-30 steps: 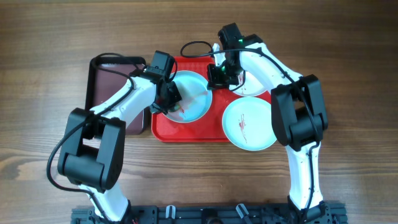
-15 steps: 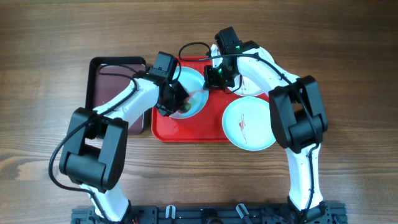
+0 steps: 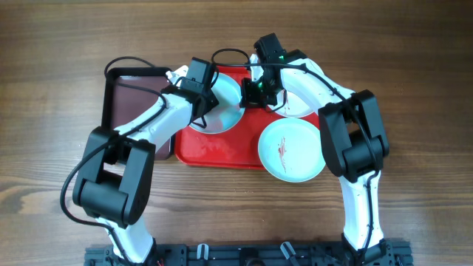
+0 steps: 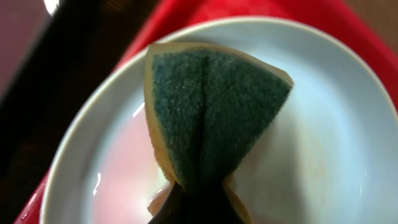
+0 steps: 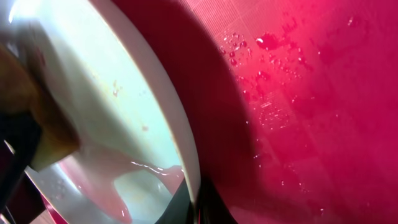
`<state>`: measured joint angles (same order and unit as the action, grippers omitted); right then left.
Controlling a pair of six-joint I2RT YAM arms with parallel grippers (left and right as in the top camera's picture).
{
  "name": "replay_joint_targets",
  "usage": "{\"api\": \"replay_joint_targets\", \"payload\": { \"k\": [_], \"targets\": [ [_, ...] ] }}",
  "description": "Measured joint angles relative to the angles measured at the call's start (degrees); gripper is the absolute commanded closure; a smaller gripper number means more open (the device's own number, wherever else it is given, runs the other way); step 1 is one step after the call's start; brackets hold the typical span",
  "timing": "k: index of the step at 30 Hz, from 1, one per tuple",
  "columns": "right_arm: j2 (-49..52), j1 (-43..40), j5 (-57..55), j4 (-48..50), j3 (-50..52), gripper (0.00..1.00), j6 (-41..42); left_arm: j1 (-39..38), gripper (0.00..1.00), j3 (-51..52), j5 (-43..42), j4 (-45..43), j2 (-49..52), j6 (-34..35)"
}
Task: Clean dirty plates on tray and stack at the side
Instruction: 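Scrub the plate with the sponge while the right gripper holds its rim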
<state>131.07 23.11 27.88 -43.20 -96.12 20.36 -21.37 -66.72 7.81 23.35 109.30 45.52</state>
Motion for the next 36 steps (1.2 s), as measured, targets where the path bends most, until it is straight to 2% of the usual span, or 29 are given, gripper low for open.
{"api": "replay_joint_targets", "payload": {
  "k": [6, 10, 16, 25, 30, 33, 36],
  "targets": [
    [-0.15, 0.09, 0.22, -0.90, 0.22, 0.96, -1.01, -0.81, 0.96, -1.20, -13.70, 9.94, 0.00, -8.76],
    [-0.15, 0.11, 0.52, -1.49, 0.22, 0.96, -2.25, -4.28, 0.96, -1.29, -21.90, 13.92, 0.00, -12.46],
    [-0.17, 0.04, 0.61, -2.36, 0.24, 0.96, -2.78, -3.91, 0.96, -0.85, -22.05, 8.07, 0.02, -13.31],
    [-0.17, 0.04, 0.94, -2.40, 0.26, 0.96, -2.38, 5.92, 0.96, -0.79, -10.69, 0.04, 0.39, -8.52],
    [-0.17, 0.00, 1.07, -2.86, 0.33, 0.96, -2.47, 4.98, 0.96, -0.87, -15.80, 5.03, 0.39, -9.90],
    [-0.17, 0.00, 1.07, -2.89, 0.33, 0.96, -2.73, 3.06, 0.96, -0.98, -20.59, 8.31, 0.39, -14.16],
    [-0.17, 0.00, 1.07, -2.97, 0.33, 0.96, -2.89, -0.44, 0.96, -0.96, -27.80, 10.16, 0.44, -21.35]
  ]
}}
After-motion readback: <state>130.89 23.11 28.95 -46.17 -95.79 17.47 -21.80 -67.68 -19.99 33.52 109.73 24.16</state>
